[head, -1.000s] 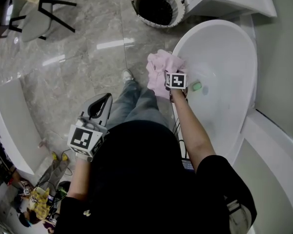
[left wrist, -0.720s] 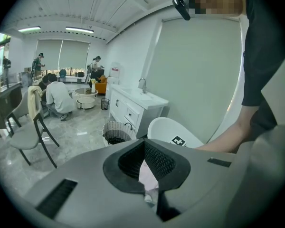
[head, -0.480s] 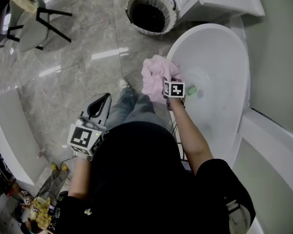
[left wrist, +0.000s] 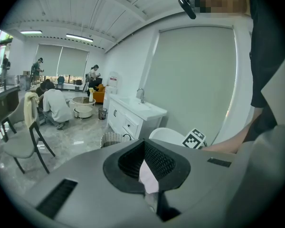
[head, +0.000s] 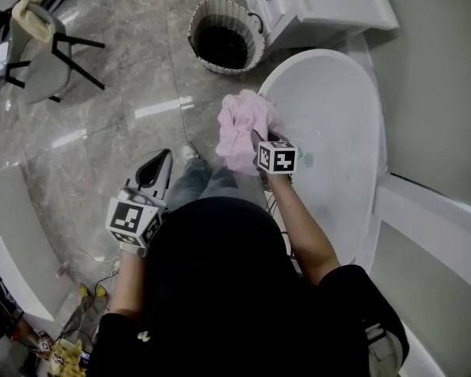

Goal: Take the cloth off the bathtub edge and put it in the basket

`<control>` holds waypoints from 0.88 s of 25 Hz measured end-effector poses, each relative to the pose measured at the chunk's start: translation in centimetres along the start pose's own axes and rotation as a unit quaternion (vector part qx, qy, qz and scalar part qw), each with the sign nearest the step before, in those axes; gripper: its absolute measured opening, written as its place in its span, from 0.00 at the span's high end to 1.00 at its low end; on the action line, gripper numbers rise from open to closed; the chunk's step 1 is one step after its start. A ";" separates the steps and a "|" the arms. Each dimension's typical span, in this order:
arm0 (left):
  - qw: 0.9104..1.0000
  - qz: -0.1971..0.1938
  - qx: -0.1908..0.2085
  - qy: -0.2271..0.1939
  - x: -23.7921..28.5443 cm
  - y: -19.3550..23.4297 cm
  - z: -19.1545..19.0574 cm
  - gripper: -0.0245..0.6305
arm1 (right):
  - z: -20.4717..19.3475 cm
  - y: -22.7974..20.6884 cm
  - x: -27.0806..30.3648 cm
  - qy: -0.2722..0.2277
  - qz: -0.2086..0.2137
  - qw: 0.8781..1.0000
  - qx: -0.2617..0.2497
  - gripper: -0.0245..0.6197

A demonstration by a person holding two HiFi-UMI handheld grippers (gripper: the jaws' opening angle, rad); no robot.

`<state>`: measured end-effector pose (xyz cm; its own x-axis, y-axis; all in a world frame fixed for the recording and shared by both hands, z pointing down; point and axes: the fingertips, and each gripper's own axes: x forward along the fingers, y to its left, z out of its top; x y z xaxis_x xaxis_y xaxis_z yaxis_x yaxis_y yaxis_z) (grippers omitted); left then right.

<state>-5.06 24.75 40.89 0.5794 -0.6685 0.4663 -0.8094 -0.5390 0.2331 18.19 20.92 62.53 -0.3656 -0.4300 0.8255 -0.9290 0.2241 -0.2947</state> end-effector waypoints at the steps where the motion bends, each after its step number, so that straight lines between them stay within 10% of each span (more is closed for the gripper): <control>1: 1.000 -0.001 0.001 -0.004 0.0 0.1 0.3 0.94 | 0.9 0.5 -0.9 -0.010 0.004 1.000 -0.001 0.79; 22: 0.996 0.008 0.011 -0.085 -1.4 4.9 7.9 0.94 | 16.5 11.0 -14.0 -0.185 0.086 0.978 -0.038 0.79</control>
<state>-9.14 18.99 34.63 0.5750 -0.7534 0.3190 -0.8180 -0.5365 0.2072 12.12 14.95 39.82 -0.5248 -0.6643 0.5322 -0.8502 0.3791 -0.3653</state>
